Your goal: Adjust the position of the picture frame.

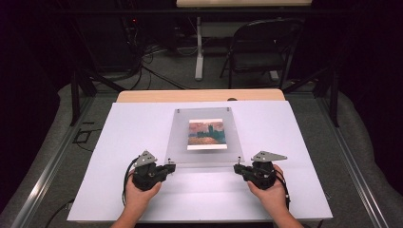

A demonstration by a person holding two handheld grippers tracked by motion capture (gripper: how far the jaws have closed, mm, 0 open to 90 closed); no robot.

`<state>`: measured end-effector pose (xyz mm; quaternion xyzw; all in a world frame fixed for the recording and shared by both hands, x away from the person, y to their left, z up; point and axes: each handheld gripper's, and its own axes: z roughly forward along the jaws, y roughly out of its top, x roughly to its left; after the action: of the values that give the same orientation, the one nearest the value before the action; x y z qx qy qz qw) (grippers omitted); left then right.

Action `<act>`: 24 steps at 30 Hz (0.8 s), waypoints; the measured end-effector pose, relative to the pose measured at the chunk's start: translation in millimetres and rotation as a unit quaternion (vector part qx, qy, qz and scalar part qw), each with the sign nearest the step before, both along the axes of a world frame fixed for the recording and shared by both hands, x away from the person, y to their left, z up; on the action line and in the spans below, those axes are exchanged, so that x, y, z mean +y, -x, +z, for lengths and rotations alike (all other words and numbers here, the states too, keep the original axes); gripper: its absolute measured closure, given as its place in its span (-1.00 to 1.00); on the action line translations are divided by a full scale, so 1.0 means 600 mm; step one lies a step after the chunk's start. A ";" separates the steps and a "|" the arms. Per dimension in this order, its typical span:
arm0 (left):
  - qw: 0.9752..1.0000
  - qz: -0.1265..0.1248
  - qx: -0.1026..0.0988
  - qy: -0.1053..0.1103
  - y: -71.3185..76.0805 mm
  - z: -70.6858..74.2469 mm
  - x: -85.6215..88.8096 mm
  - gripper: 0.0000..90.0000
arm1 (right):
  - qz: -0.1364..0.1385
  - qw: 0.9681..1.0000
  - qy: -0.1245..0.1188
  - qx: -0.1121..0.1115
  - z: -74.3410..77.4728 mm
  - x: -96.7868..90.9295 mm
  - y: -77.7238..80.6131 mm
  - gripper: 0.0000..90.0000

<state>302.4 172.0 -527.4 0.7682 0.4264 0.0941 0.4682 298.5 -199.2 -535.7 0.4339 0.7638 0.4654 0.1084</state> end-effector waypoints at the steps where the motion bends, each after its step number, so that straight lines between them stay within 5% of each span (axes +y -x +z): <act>1: 1.000 0.002 -0.003 0.002 -0.003 0.000 0.002 0.90 | 0.001 1.000 -0.001 -0.005 0.000 0.002 -0.002 0.90; 24: 1.000 0.025 0.005 -0.001 -0.070 -0.005 -0.015 0.89 | -0.034 0.999 0.007 0.007 0.006 0.004 -0.069 0.89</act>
<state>344.6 163.0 -530.2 0.7581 0.4480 0.1018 0.4629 340.1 -197.0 -532.1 0.4620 0.7529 0.4526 0.1217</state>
